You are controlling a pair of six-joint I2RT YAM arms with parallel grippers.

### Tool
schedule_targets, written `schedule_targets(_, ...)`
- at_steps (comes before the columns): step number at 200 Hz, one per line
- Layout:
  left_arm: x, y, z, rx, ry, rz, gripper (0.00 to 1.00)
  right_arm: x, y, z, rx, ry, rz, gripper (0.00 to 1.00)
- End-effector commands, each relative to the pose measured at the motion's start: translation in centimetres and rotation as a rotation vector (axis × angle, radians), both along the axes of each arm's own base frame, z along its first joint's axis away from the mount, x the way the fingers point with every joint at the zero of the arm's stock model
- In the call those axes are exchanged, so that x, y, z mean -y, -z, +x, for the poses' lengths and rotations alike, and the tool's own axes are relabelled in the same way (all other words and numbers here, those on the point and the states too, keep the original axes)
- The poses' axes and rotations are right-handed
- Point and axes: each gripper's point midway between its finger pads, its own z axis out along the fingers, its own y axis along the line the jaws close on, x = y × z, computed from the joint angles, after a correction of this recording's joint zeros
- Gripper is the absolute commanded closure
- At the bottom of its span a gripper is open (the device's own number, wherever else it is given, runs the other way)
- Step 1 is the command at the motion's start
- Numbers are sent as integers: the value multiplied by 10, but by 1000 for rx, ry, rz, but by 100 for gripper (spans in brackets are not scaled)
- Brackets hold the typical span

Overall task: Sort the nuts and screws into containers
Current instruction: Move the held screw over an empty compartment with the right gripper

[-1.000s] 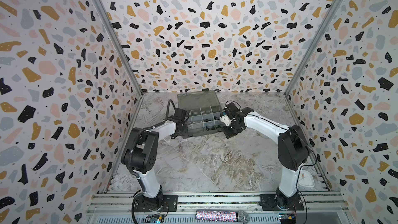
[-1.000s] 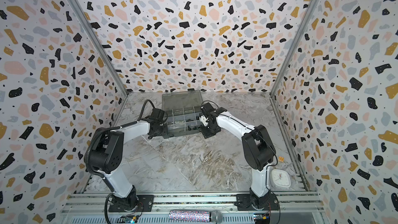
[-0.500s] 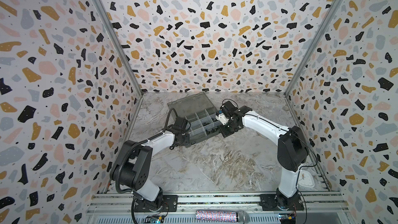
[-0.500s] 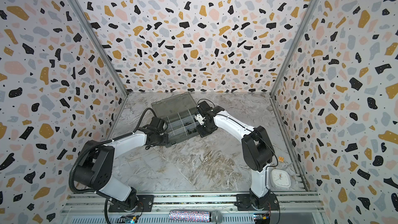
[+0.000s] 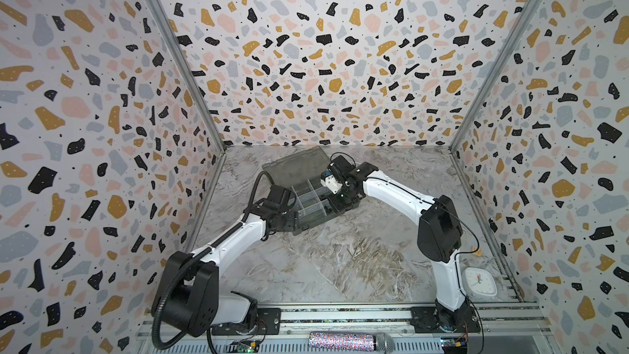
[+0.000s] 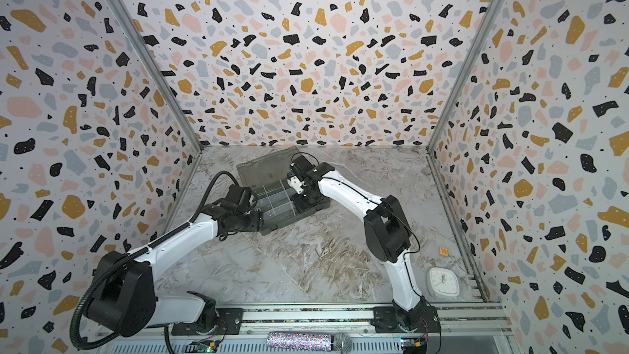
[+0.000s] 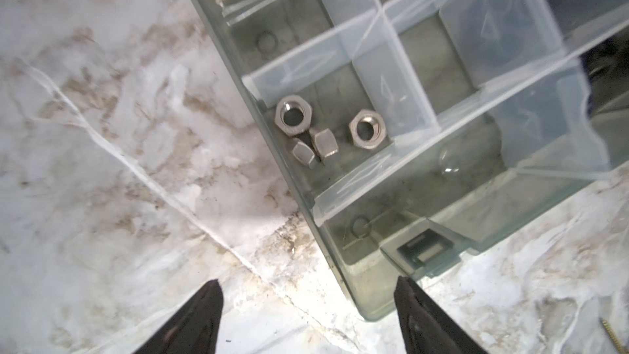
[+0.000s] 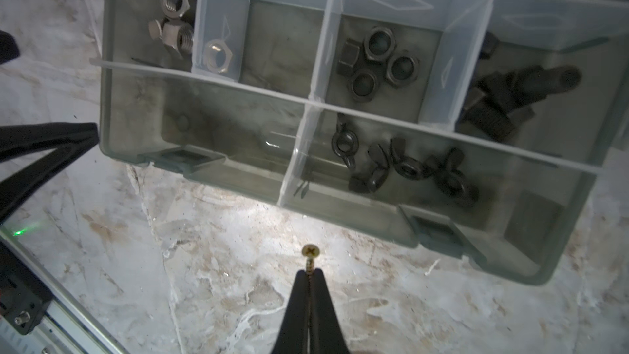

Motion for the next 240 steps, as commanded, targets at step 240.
schedule_targets(240, -102, -83, 7, 197, -328, 16, 8, -67, 35, -8, -78, -107, 25, 99)
